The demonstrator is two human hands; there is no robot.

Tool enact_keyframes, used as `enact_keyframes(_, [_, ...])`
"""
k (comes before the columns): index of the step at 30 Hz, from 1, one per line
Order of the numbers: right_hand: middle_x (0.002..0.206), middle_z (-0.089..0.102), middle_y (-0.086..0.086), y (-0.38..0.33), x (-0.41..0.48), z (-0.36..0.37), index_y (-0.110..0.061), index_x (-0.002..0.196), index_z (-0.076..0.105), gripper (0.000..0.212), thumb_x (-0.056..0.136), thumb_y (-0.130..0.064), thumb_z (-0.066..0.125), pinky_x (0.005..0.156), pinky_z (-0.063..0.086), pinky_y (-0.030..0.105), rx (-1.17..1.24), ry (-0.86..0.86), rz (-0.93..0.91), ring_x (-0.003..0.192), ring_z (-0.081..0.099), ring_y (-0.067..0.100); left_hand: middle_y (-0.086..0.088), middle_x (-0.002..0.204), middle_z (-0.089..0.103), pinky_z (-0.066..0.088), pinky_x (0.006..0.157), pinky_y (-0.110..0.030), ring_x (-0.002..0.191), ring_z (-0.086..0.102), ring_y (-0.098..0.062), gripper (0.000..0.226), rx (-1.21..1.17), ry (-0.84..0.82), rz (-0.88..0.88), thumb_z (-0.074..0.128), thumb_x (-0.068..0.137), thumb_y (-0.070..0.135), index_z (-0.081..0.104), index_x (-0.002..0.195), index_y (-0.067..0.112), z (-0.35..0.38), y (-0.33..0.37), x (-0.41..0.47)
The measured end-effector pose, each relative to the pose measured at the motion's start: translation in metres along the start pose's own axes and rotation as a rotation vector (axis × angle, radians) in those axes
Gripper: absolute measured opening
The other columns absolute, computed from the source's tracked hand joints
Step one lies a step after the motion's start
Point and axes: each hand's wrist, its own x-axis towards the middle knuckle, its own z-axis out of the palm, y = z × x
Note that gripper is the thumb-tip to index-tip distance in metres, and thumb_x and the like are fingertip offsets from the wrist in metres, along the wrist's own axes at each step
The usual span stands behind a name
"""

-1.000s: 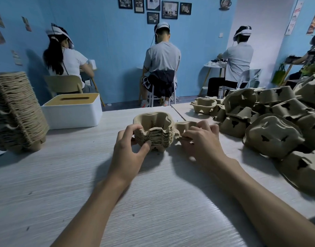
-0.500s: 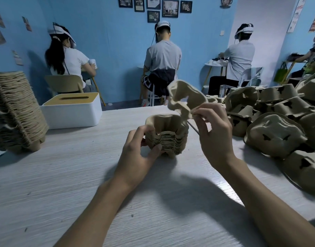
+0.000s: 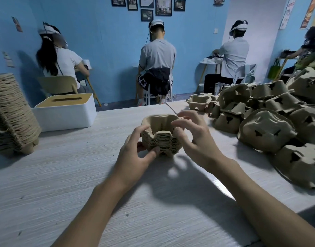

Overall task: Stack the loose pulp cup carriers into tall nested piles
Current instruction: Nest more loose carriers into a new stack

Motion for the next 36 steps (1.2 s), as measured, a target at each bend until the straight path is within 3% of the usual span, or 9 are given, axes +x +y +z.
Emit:
enact_keyframes(3, [0.133,0.044,-0.004,0.000,-0.008,0.001,-0.018,0.117,0.067,0.037,0.094,-0.042,0.050,0.102,0.046,0.038,0.115,-0.128,0.115,0.121,0.049,0.006,0.003,0.109,0.065,0.059,0.088,-0.044,0.097,0.070,-0.015,0.044,-0.099,0.004,-0.003,0.080,0.083,0.009,0.056,0.111,0.033,0.000,0.004,0.001])
enact_keyframes(8, [0.133,0.048,-0.004,-0.007,-0.028,-0.033,-0.015,0.130,0.056,0.044,0.098,-0.041,0.042,0.103,0.045,0.041,0.083,-0.095,0.117,0.120,0.052,0.012,0.013,0.102,0.067,0.060,0.084,-0.041,0.093,0.071,-0.015,0.041,-0.191,-0.033,0.000,0.081,0.081,0.004,0.058,0.103,0.029,0.009,0.025,-0.007])
enact_keyframes(18, [0.115,0.063,0.008,0.024,-0.059,-0.171,-0.016,0.112,0.066,0.026,0.087,-0.023,0.067,0.091,0.043,0.044,-0.645,0.073,0.187,0.101,0.054,0.030,-0.010,0.103,0.065,0.059,0.083,-0.046,0.095,0.069,-0.025,0.036,-0.201,-0.137,0.072,0.075,0.072,0.033,0.054,0.096,0.048,0.079,0.087,-0.001])
enact_keyframes(21, [0.127,0.056,0.010,0.027,-0.057,-0.183,-0.020,0.124,0.061,0.045,0.082,-0.033,0.071,0.096,0.040,0.045,-0.807,-0.051,0.199,0.112,0.048,0.033,-0.008,0.101,0.066,0.059,0.082,-0.046,0.095,0.068,-0.026,0.037,-0.202,-0.131,0.076,0.077,0.074,0.030,0.054,0.099,0.045,0.096,0.088,0.003])
enact_keyframes(24, [0.148,0.040,-0.003,0.038,-0.045,-0.190,-0.032,0.135,0.052,0.049,0.089,-0.047,0.052,0.103,0.036,0.047,-0.864,-0.285,0.138,0.130,0.034,0.028,-0.007,0.109,0.064,0.060,0.080,-0.033,0.097,0.068,-0.022,0.040,-0.230,-0.118,0.055,0.080,0.082,0.016,0.056,0.104,0.038,0.103,0.079,0.003])
enact_keyframes(26, [0.153,0.033,-0.013,0.047,-0.031,-0.196,-0.039,0.138,0.048,0.044,0.095,-0.039,0.052,0.105,0.032,0.046,-0.889,-0.383,0.101,0.134,0.028,0.025,-0.008,0.113,0.063,0.059,0.079,-0.026,0.098,0.068,-0.018,0.040,-0.246,-0.118,0.045,0.079,0.084,0.012,0.056,0.104,0.038,0.106,0.074,0.003])
enact_keyframes(30, [0.144,0.043,-0.023,0.053,-0.009,-0.203,-0.042,0.138,0.048,0.047,0.092,-0.037,0.054,0.106,0.028,0.046,-0.986,-0.533,0.039,0.128,0.029,0.020,-0.002,0.115,0.061,0.059,0.088,-0.042,0.102,0.068,-0.019,0.039,-0.272,-0.111,0.056,0.079,0.084,0.016,0.057,0.108,0.038,0.109,0.069,0.000])
enact_keyframes(33, [0.129,0.058,-0.020,0.048,0.000,-0.202,-0.038,0.131,0.055,0.047,0.087,-0.042,0.040,0.103,0.029,0.041,-0.986,-0.554,0.011,0.126,0.033,0.021,-0.002,0.115,0.062,0.057,0.091,-0.044,0.102,0.068,-0.021,0.041,-0.274,-0.105,0.075,0.079,0.084,0.017,0.057,0.109,0.039,0.110,0.066,-0.002])
enact_keyframes(36, [0.127,0.057,-0.015,0.052,0.006,-0.205,-0.037,0.133,0.052,0.051,0.085,-0.022,0.058,0.101,0.032,0.042,-0.956,-0.537,0.003,0.125,0.034,0.020,-0.002,0.115,0.062,0.057,0.091,-0.045,0.100,0.069,-0.022,0.041,-0.283,-0.098,0.065,0.080,0.082,0.018,0.057,0.109,0.039,0.109,0.064,-0.002])
